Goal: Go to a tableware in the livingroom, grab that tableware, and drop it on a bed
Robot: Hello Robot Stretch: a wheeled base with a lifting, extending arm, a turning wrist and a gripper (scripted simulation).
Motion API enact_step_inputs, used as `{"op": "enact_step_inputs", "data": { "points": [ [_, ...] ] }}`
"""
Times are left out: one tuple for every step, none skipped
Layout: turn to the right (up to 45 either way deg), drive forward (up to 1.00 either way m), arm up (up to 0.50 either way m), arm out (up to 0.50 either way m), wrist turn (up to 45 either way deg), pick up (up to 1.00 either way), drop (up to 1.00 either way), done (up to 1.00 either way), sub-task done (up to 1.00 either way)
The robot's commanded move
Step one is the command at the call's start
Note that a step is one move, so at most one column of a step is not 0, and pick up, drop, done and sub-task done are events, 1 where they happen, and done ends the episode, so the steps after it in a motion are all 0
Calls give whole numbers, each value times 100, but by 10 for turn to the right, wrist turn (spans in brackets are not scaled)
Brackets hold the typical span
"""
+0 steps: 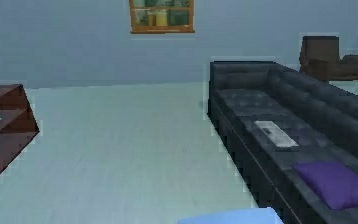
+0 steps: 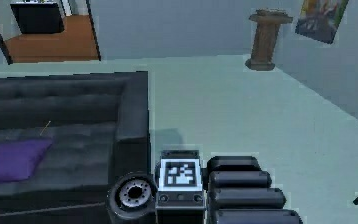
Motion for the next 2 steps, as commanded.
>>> {"op": "enact_step_inputs", "data": {
  "points": [
    [0, 100, 0, 0, 0, 0, 0, 0, 0],
    [-30, 0, 0, 0, 0, 0, 0, 0, 0]
  ]
}}
